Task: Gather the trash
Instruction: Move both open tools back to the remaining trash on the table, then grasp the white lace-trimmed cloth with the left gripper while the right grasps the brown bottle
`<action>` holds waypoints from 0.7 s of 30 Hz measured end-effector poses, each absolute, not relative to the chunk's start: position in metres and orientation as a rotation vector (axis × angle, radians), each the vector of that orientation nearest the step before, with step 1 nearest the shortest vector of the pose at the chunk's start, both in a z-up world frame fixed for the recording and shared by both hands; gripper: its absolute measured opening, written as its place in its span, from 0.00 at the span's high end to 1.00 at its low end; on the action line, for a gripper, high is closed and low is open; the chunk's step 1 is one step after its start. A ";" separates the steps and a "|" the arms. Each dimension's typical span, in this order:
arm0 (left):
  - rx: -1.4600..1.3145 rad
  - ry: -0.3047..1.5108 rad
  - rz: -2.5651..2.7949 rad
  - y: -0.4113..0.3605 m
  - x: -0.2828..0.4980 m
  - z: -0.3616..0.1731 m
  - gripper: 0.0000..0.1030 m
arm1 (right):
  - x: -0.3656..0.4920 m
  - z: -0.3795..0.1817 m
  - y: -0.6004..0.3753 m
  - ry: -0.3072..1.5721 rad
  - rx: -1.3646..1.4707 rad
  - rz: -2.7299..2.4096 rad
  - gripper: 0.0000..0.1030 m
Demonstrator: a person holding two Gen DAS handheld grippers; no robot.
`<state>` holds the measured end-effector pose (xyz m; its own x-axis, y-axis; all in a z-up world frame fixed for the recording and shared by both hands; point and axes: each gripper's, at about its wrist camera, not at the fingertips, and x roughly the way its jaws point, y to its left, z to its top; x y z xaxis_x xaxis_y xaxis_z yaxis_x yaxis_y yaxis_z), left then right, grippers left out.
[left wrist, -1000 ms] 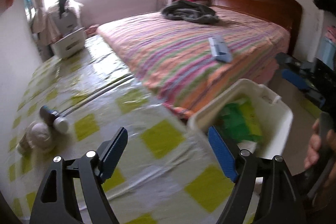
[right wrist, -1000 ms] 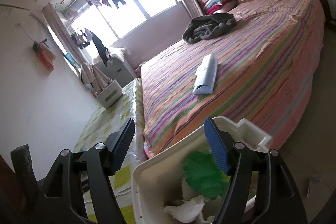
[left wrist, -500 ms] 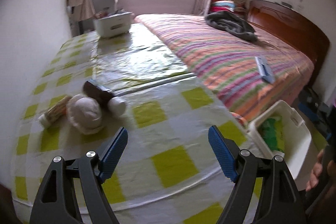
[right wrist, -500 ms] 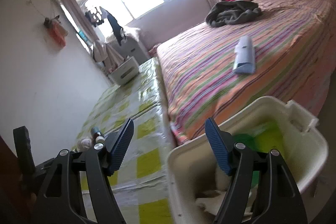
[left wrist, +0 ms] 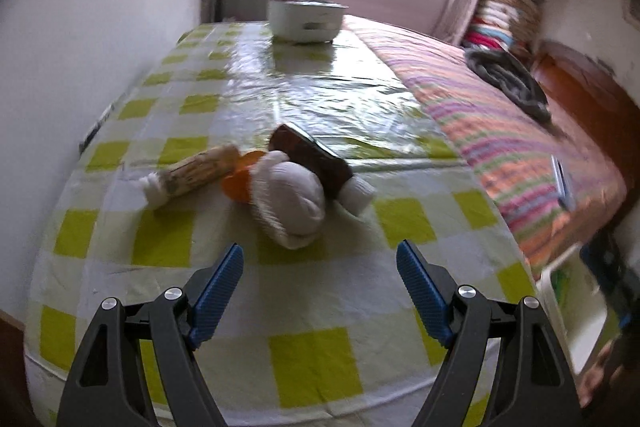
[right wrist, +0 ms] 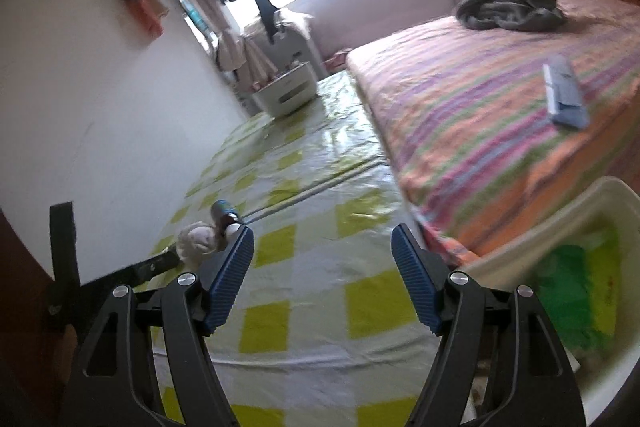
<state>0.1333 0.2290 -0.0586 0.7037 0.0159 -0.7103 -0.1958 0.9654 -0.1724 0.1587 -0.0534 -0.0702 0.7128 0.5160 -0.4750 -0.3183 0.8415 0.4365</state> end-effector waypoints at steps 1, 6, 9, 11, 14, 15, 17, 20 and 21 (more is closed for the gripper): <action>-0.268 0.783 0.125 0.235 0.135 -0.059 0.26 | 0.159 -0.068 -0.047 0.619 0.326 0.482 0.31; -0.343 0.794 0.138 0.253 0.145 -0.063 0.26 | 0.163 -0.074 -0.039 0.633 0.309 0.502 0.31; -0.390 0.808 0.148 0.260 0.153 -0.067 0.26 | 0.166 -0.087 -0.044 0.657 0.319 0.499 0.31; -0.421 0.827 0.147 0.264 0.161 -0.071 0.26 | 0.167 -0.094 -0.048 0.668 0.329 0.493 0.31; -0.423 0.847 0.164 0.266 0.173 -0.077 0.26 | 0.168 -0.099 -0.052 0.684 0.345 0.492 0.31; -0.423 0.855 0.167 0.266 0.176 -0.079 0.26 | 0.168 -0.100 -0.051 0.690 0.348 0.492 0.31; -0.425 0.877 0.172 0.266 0.184 -0.085 0.26 | 0.169 -0.101 -0.052 0.697 0.350 0.495 0.31; -0.441 0.899 0.167 0.266 0.193 -0.091 0.26 | 0.170 -0.101 -0.050 0.707 0.352 0.499 0.31; -0.446 0.903 0.166 0.266 0.195 -0.093 0.26 | 0.171 -0.101 -0.049 0.710 0.353 0.501 0.31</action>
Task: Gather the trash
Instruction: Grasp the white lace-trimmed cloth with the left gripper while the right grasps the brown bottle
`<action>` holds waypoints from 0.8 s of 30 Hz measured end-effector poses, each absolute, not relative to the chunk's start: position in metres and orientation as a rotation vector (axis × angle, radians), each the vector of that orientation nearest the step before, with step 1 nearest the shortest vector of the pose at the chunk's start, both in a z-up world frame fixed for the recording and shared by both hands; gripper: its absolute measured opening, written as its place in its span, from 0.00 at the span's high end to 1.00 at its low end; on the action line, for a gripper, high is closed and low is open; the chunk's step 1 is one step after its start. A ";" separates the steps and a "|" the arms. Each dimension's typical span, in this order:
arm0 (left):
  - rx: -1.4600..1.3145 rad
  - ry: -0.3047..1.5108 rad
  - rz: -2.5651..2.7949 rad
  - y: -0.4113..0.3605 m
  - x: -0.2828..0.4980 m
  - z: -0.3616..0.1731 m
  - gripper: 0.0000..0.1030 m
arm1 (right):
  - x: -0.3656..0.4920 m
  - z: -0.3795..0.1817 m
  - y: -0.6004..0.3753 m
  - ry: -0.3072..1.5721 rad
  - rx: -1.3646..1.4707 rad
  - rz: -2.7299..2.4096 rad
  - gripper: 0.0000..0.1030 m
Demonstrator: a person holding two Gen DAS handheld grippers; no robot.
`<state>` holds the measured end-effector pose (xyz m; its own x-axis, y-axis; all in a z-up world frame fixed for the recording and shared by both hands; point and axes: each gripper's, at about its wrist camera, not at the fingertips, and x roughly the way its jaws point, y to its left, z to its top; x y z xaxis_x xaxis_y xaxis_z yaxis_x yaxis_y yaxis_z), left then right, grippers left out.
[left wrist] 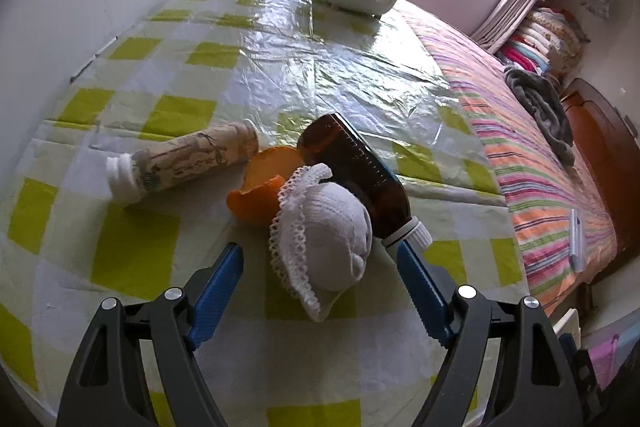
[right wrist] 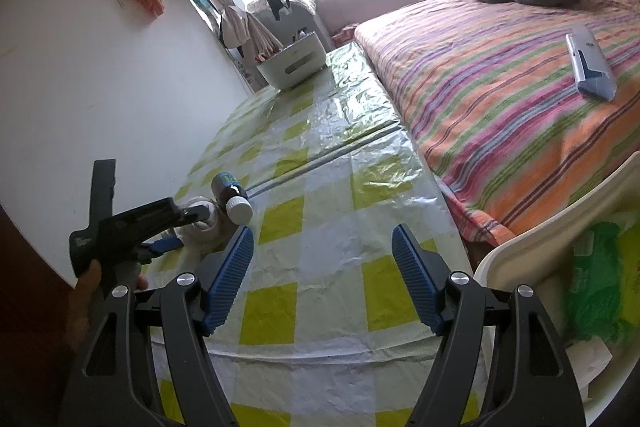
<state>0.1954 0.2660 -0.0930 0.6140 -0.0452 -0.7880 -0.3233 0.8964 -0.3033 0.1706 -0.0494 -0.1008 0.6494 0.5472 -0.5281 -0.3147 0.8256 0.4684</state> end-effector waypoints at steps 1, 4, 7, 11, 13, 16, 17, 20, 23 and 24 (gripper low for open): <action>-0.445 0.906 0.167 0.266 0.197 -0.094 0.26 | 0.171 -0.101 -0.048 0.713 0.354 0.504 0.31; -0.427 0.927 0.184 0.269 0.202 -0.101 0.35 | 0.173 -0.101 -0.044 0.723 0.354 0.513 0.31; -0.455 0.933 0.150 0.273 0.202 -0.104 0.52 | 0.177 -0.099 -0.036 0.730 0.339 0.529 0.31; -0.431 0.932 0.141 0.273 0.201 -0.102 0.61 | 0.188 -0.088 -0.018 0.724 0.292 0.572 0.31; -0.425 0.929 0.140 0.273 0.198 -0.102 0.62 | 0.193 -0.081 -0.004 0.718 0.258 0.603 0.31; -0.421 0.929 0.139 0.275 0.193 -0.102 0.62 | 0.202 -0.075 0.021 0.719 0.206 0.652 0.31; -0.421 0.930 0.140 0.276 0.191 -0.101 0.62 | 0.205 -0.074 0.029 0.721 0.189 0.666 0.31; -0.420 0.930 0.139 0.279 0.183 -0.100 0.62 | 0.212 -0.075 0.052 0.728 0.141 0.704 0.31; -0.424 0.924 0.141 0.285 0.173 -0.098 0.62 | 0.220 -0.078 0.071 0.742 0.099 0.725 0.31; -0.427 0.923 0.137 0.287 0.170 -0.098 0.62 | 0.223 -0.079 0.078 0.747 0.082 0.733 0.31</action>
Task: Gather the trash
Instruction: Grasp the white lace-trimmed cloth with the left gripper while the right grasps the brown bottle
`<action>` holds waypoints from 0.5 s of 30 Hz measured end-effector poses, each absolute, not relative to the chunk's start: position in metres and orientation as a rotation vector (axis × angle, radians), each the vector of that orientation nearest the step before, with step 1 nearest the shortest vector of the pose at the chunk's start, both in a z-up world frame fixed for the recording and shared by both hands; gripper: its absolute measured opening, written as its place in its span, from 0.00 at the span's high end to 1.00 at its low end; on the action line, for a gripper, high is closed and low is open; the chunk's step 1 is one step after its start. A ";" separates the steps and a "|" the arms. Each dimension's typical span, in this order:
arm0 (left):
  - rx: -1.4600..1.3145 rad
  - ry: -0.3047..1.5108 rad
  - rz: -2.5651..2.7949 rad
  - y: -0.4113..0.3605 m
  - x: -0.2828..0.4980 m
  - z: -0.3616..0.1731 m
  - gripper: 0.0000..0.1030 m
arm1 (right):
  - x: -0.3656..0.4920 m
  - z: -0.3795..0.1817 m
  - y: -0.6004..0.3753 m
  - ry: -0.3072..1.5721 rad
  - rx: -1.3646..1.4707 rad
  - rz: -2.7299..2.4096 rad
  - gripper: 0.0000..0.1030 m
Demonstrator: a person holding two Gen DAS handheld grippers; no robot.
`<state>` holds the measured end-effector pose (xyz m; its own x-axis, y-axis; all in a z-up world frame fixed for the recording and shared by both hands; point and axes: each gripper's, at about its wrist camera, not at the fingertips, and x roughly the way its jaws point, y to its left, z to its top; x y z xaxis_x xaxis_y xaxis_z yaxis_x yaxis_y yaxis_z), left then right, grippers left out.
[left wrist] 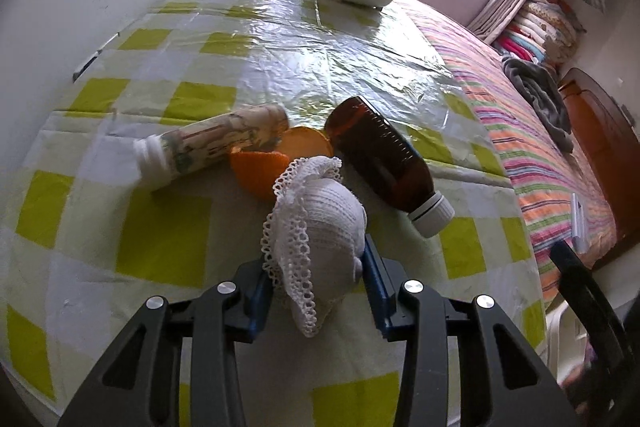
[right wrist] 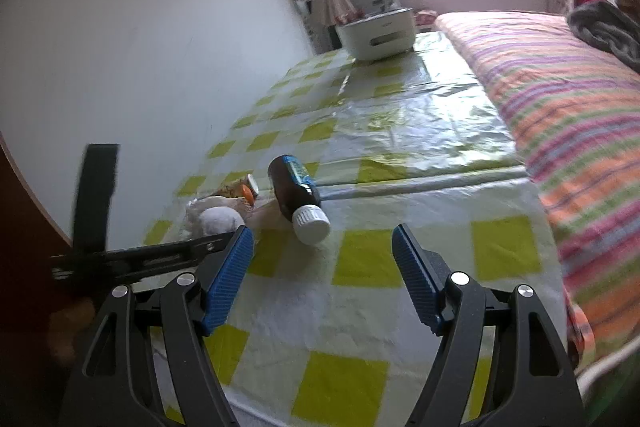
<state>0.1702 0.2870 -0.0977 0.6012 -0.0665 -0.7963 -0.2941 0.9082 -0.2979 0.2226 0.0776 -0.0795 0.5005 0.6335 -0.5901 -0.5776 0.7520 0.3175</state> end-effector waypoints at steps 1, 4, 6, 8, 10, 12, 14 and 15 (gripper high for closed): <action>-0.430 0.921 0.130 0.290 0.166 -0.097 0.62 | 0.225 -0.080 0.083 0.750 0.065 0.739 0.31; -0.421 0.915 0.127 0.293 0.159 -0.094 0.62 | 0.232 -0.082 0.099 0.756 0.016 0.755 0.31; -0.412 0.912 0.125 0.294 0.154 -0.093 0.62 | 0.238 -0.082 0.112 0.756 -0.013 0.760 0.31; -0.409 0.915 0.117 0.296 0.150 -0.093 0.62 | 0.244 -0.082 0.126 0.760 -0.036 0.770 0.31; -0.405 0.918 0.114 0.297 0.144 -0.094 0.62 | 0.249 -0.084 0.135 0.765 -0.057 0.769 0.31; -0.397 0.920 0.113 0.298 0.139 -0.093 0.62 | 0.255 -0.089 0.144 0.777 -0.085 0.770 0.31; -0.384 0.920 0.112 0.298 0.133 -0.093 0.62 | 0.259 -0.095 0.154 0.790 -0.117 0.770 0.31; -0.379 0.920 0.115 0.299 0.131 -0.093 0.62 | 0.261 -0.098 0.158 0.795 -0.136 0.767 0.31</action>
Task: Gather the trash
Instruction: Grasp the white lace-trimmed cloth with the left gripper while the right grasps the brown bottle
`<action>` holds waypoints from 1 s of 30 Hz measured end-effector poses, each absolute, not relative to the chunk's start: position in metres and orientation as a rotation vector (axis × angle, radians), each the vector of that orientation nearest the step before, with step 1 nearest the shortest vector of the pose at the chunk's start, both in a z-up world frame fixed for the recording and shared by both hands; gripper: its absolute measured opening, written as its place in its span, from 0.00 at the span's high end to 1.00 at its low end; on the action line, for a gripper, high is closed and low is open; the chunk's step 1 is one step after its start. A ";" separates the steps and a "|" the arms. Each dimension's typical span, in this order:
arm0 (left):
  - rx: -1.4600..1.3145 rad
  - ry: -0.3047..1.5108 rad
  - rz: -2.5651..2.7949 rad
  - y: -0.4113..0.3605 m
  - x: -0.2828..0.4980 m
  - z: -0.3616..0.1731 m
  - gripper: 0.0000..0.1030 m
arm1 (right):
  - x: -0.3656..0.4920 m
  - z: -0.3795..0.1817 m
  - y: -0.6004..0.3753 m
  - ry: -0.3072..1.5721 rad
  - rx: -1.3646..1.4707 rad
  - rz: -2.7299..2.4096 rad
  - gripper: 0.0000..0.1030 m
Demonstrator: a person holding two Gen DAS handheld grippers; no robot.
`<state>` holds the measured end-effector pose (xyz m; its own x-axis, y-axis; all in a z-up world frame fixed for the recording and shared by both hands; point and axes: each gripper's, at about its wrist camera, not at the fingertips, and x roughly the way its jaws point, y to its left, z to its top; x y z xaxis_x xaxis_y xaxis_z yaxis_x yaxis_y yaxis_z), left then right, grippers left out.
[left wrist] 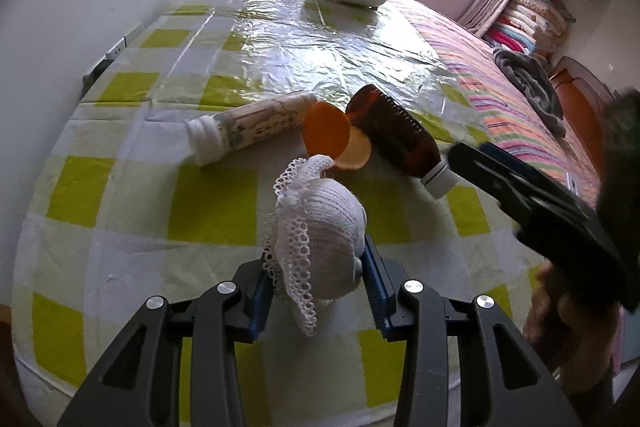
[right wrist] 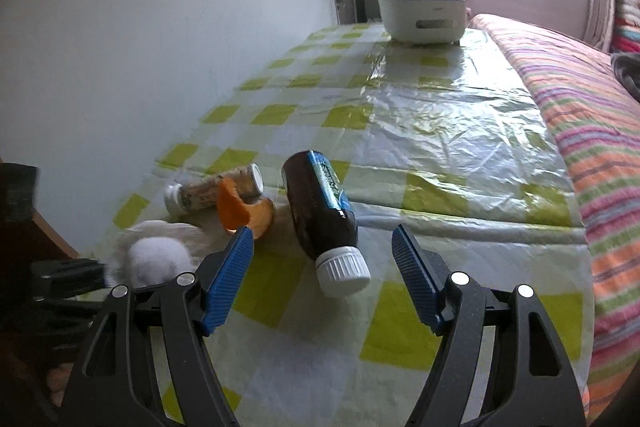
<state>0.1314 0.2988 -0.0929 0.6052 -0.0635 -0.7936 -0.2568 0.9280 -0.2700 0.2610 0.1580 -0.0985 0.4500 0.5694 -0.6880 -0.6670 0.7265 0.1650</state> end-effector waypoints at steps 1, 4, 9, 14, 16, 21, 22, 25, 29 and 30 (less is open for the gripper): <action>-0.377 0.920 0.117 0.300 0.130 -0.093 0.62 | 0.263 -0.101 0.162 0.800 -0.156 0.765 0.33; -0.391 0.915 0.121 0.305 0.125 -0.092 0.62 | 0.270 -0.110 0.173 0.815 -0.212 0.753 0.41; -0.399 0.906 0.127 0.309 0.122 -0.089 0.62 | 0.279 -0.118 0.194 0.838 -0.307 0.747 0.47; -0.388 0.903 0.126 0.309 0.122 -0.087 0.62 | 0.287 -0.124 0.213 0.866 -0.407 0.752 0.50; -0.387 0.902 0.124 0.308 0.120 -0.086 0.62 | 0.290 -0.125 0.219 0.871 -0.436 0.745 0.50; -0.375 0.899 0.111 0.303 0.119 -0.084 0.62 | 0.296 -0.132 0.227 0.919 -0.427 0.778 0.59; -0.371 0.900 0.108 0.302 0.119 -0.083 0.62 | 0.295 -0.131 0.226 0.923 -0.420 0.779 0.60; -0.361 0.901 0.101 0.298 0.119 -0.083 0.62 | 0.286 -0.129 0.218 0.907 -0.406 0.779 0.60; -0.342 0.895 0.092 0.292 0.119 -0.081 0.62 | 0.266 -0.126 0.194 0.906 -0.335 0.810 0.60; -0.339 0.891 0.089 0.290 0.118 -0.080 0.62 | 0.260 -0.124 0.186 0.901 -0.321 0.816 0.60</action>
